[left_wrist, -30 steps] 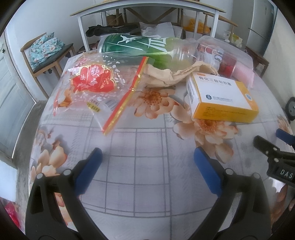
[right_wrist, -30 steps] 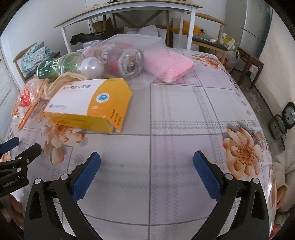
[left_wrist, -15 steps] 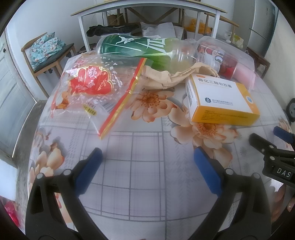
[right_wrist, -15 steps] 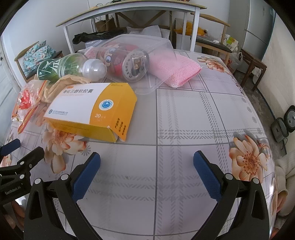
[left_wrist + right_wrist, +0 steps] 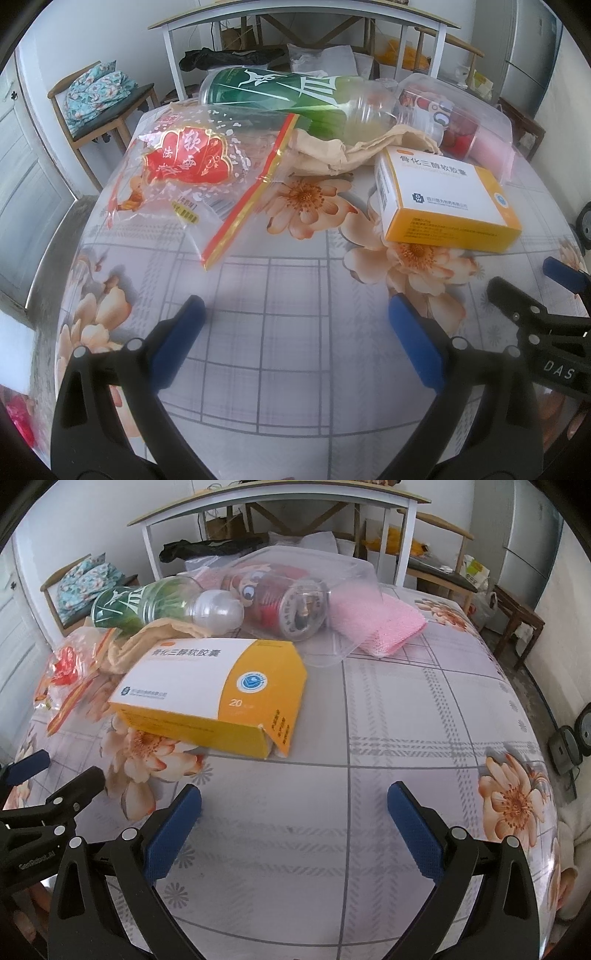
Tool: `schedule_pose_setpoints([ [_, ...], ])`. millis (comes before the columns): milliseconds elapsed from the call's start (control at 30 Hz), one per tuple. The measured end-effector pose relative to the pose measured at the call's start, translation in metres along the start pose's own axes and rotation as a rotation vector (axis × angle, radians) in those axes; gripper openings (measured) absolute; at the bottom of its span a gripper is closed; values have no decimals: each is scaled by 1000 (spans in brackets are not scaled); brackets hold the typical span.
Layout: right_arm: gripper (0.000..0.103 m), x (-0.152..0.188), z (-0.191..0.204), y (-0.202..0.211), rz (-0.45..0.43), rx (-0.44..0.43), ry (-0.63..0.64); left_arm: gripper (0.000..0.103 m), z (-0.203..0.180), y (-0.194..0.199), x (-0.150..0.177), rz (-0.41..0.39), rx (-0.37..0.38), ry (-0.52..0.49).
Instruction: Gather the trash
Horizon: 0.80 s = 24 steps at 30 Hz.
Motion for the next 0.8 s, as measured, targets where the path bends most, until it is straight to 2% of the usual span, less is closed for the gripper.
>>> schedule_pose_setpoints([
  [800,97,2,3,1,-1,-1,0,96,0,0,0,0,0,0],
])
Point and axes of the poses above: each gripper's, at about its wrist camera, not at the fingertips, and y roughly against the way its jaws point, z to its left, x to its underside, the point moved 5 cm from there along -y, roughly the way its jaws point, and after that the axes turned 1 degree about -x, right-handed, at the moved point
